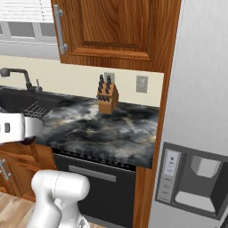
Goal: Place the condiment bottle and mustard from the counter to the top shelf of the fridge. If the existing items in the fridge are on the top shelf, move them to other shelves.
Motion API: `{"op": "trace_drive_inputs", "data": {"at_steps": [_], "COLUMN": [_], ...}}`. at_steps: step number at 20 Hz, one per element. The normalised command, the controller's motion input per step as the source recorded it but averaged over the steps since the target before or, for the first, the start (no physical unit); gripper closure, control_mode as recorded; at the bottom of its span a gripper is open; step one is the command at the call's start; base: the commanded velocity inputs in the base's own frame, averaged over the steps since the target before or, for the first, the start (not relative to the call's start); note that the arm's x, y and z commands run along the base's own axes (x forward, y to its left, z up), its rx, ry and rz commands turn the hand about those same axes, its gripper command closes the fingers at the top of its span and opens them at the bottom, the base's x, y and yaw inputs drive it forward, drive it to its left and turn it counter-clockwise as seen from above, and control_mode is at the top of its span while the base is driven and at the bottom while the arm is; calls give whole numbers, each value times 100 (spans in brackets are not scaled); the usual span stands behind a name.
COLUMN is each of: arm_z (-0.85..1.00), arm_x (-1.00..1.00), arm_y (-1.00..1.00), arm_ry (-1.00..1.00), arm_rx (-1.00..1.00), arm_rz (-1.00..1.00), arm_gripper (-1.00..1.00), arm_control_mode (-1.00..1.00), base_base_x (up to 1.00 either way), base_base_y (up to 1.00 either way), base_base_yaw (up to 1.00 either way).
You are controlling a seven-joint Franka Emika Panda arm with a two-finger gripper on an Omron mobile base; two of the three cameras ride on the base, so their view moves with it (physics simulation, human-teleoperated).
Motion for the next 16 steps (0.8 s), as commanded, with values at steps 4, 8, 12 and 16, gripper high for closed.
{"op": "trace_drive_inputs", "data": {"at_steps": [4, 8, 12, 16], "arm_z": [0, 0, 0, 0], "arm_x": [0, 0, 0, 0], "arm_y": [0, 0, 0, 0], "arm_ry": [0, 0, 0, 0], "arm_rx": [0, 0, 0, 0], "arm_rz": [0, 0, 0, 0], "arm_gripper": [100, 100, 100, 100], "arm_control_mode": [100, 100, 100, 100], "base_base_x": [-100, -70, -1, 26], "base_base_y": [-63, -94, -90, -72], "base_base_yaw": [-20, -34, -39, -34]}}
